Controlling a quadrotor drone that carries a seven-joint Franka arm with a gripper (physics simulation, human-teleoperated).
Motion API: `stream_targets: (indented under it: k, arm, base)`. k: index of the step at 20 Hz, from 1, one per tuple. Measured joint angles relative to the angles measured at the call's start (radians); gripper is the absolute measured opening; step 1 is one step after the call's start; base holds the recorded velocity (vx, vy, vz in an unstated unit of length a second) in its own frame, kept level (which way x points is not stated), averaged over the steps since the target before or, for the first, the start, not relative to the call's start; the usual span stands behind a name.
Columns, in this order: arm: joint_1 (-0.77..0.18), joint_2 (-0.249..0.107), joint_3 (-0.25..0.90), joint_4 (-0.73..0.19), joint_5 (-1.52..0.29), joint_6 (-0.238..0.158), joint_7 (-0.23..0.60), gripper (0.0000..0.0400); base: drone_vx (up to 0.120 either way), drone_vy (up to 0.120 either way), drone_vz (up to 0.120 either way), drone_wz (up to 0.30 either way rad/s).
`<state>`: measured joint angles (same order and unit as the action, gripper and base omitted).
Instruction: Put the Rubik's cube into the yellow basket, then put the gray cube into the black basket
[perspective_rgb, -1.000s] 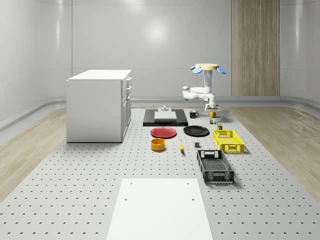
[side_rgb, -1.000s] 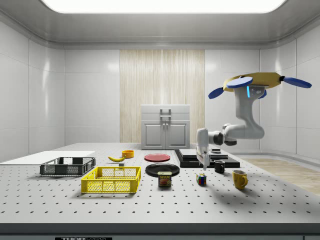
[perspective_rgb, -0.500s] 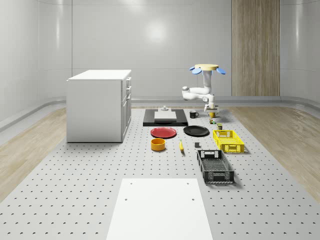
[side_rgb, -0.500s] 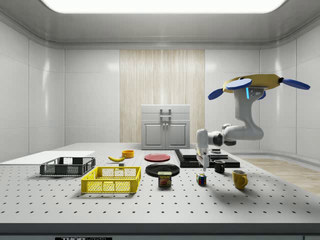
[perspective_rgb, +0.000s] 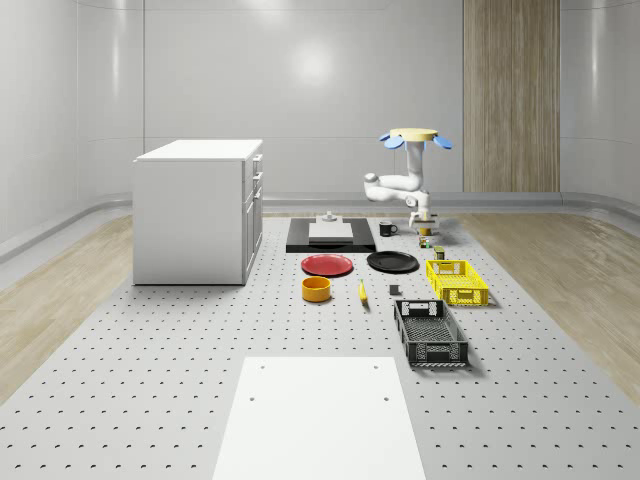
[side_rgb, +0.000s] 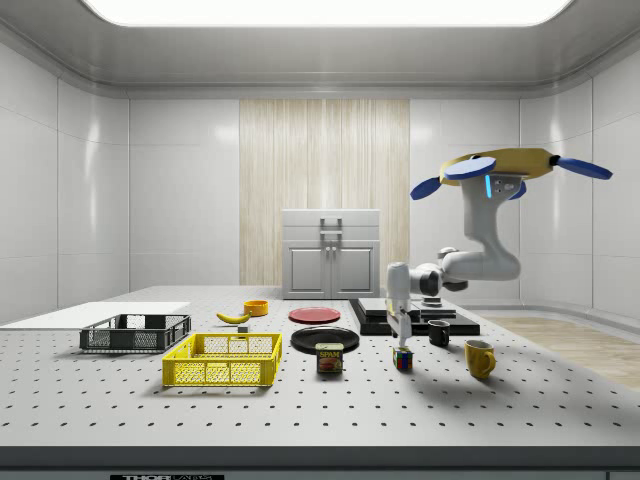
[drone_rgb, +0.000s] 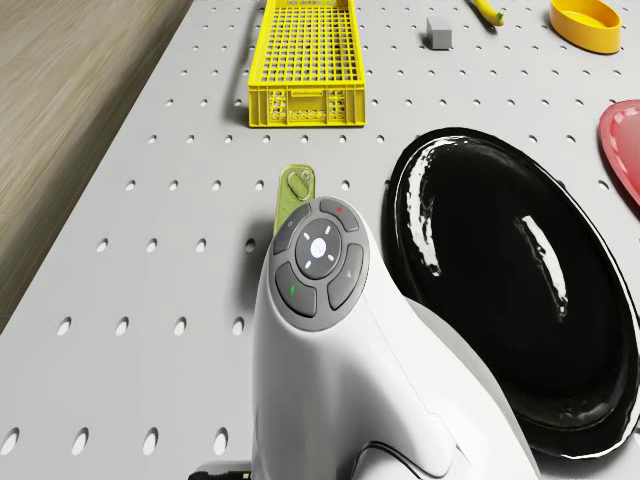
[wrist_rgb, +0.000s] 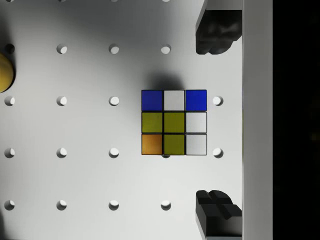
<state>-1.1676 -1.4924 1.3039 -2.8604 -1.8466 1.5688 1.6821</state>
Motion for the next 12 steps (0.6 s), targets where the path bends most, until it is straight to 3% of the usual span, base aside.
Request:
stream_targets:
  k: [3, 7, 10, 12]
  arm:
    - [-0.002, -0.003, -0.007, 0.002, -0.006, 0.006, 0.0, 0.04]
    - [-0.003, -0.007, -0.012, 0.003, -0.01, 0.01, 0.001, 0.04]
    - [-0.004, -0.009, -0.013, 0.004, -0.01, 0.013, 0.001, 0.04]
    - [-0.004, -0.01, -0.013, 0.004, -0.01, 0.015, 0.002, 0.04]
  base:
    - [0.0, 0.0, 0.0, 0.0]
    - [-0.06, 0.0, 0.0, 0.0]
    - [0.0, 0.0, -0.12, 0.0]
    - [0.0, 0.0, -0.04, 0.0]
